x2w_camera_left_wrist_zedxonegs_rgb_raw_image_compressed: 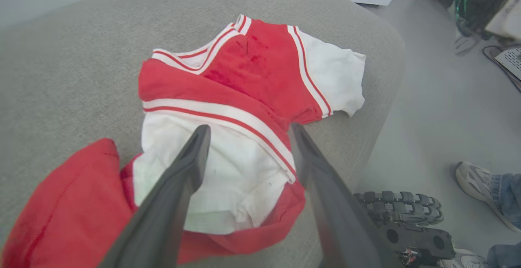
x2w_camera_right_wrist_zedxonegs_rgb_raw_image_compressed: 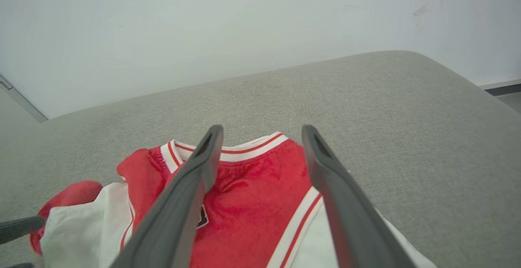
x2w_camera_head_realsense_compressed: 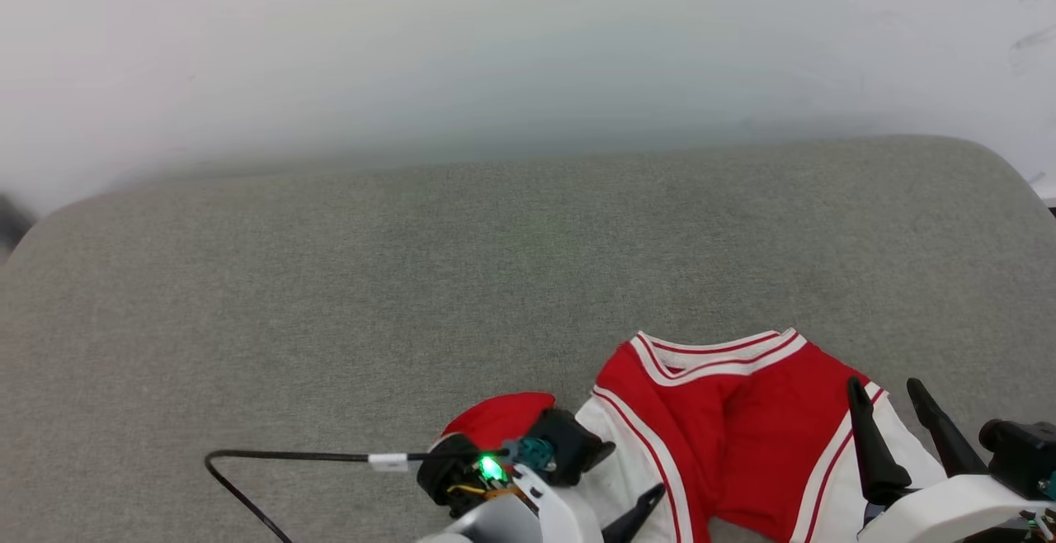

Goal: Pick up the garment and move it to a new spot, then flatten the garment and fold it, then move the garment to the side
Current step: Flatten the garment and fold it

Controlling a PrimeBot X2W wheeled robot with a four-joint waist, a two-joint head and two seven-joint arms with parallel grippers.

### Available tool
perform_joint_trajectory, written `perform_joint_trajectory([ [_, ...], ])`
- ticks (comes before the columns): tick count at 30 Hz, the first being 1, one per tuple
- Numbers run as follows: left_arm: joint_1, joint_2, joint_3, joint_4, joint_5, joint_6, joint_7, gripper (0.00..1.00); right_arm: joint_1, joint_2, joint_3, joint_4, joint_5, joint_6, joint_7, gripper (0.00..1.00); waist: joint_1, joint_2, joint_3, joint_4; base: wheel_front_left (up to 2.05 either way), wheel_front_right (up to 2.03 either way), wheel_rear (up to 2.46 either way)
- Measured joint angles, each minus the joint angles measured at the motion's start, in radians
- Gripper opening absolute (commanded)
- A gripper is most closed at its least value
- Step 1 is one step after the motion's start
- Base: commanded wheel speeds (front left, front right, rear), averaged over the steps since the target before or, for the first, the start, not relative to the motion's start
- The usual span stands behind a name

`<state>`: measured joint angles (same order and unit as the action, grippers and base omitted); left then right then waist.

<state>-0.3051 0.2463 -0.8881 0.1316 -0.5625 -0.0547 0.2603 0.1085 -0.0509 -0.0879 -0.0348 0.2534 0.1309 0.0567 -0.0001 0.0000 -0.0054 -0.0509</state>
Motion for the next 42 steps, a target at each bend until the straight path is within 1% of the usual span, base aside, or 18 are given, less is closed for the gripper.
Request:
perform_joint_trajectory([
  [3,-0.007,0.027,0.030,-0.031,-0.006,0.021,0.016,1.00,0.001,0.000,0.002,-0.005,0.001,0.000,0.005,1.00,0.0000,0.0001,-0.010,0.006,0.00,0.00,0.00],
  [6,-0.025,0.064,0.045,-0.040,-0.026,0.027,0.076,1.00,0.005,0.000,0.006,-0.007,0.002,0.000,0.007,1.00,0.0000,0.0000,-0.013,0.003,0.00,0.00,0.00],
  [11,-0.063,0.111,0.030,-0.046,-0.063,0.005,0.229,1.00,0.012,0.000,0.014,-0.007,0.007,0.000,0.012,1.00,0.0000,0.0001,-0.001,-0.014,0.00,0.00,0.00],
  [15,-0.100,0.128,0.020,-0.050,-0.077,-0.006,0.307,1.00,0.008,0.000,0.021,-0.003,0.019,0.000,0.005,1.00,0.0000,0.0000,0.030,-0.031,0.00,0.00,0.00],
  [20,-0.122,0.135,0.012,-0.024,-0.085,0.001,0.369,1.00,-0.008,0.000,0.026,0.019,0.025,0.000,-0.011,1.00,0.0001,0.0000,0.063,-0.060,0.00,0.00,0.00],
  [21,-0.125,0.137,0.009,-0.021,-0.086,0.000,0.376,0.95,-0.009,0.000,0.025,0.024,0.025,0.000,-0.014,1.00,0.0001,0.0001,0.067,-0.065,0.00,0.00,0.00],
  [22,-0.127,0.136,0.008,-0.021,-0.090,-0.003,0.378,0.52,-0.011,0.000,0.025,0.028,0.026,0.000,-0.017,1.00,0.0001,0.0000,0.071,-0.069,0.00,0.00,0.00],
  [23,-0.127,0.135,0.005,-0.022,-0.094,-0.006,0.380,0.36,-0.013,0.000,0.025,0.032,0.026,0.000,-0.019,1.00,0.0001,0.0001,0.073,-0.073,0.00,0.00,0.00],
  [24,-0.128,0.134,0.001,-0.022,-0.094,-0.007,0.382,0.00,-0.014,0.000,0.024,0.036,0.026,0.000,-0.021,1.00,0.0001,0.0000,0.073,-0.075,0.00,0.00,0.00],
  [27,-0.130,0.136,-0.003,-0.026,-0.093,-0.009,0.378,0.00,-0.015,0.000,0.024,0.045,0.027,0.000,-0.022,1.00,0.0001,0.0000,0.068,-0.076,0.00,0.00,0.00],
  [31,-0.130,0.136,0.006,-0.047,-0.083,-0.005,0.340,0.00,-0.012,0.000,0.018,0.053,0.028,0.000,-0.022,1.00,0.0001,0.0000,0.048,-0.067,0.00,0.00,0.00],
  [34,-0.130,0.149,0.036,-0.068,-0.080,0.022,0.303,0.00,-0.002,0.000,0.018,0.056,0.029,0.000,-0.015,1.00,0.0001,0.0000,0.029,-0.055,0.00,0.00,0.00],
  [37,-0.124,0.175,0.095,-0.084,-0.081,0.073,0.263,0.00,0.007,0.000,0.019,0.055,0.032,0.000,-0.005,1.00,0.0001,0.0001,0.010,-0.039,0.00,0.00,0.00],
  [42,-0.079,0.244,0.233,-0.079,-0.106,0.191,0.187,0.00,0.016,0.000,0.013,0.043,0.032,0.000,0.003,1.00,0.0001,0.0000,0.000,-0.010,0.00,0.00,0.00],
])
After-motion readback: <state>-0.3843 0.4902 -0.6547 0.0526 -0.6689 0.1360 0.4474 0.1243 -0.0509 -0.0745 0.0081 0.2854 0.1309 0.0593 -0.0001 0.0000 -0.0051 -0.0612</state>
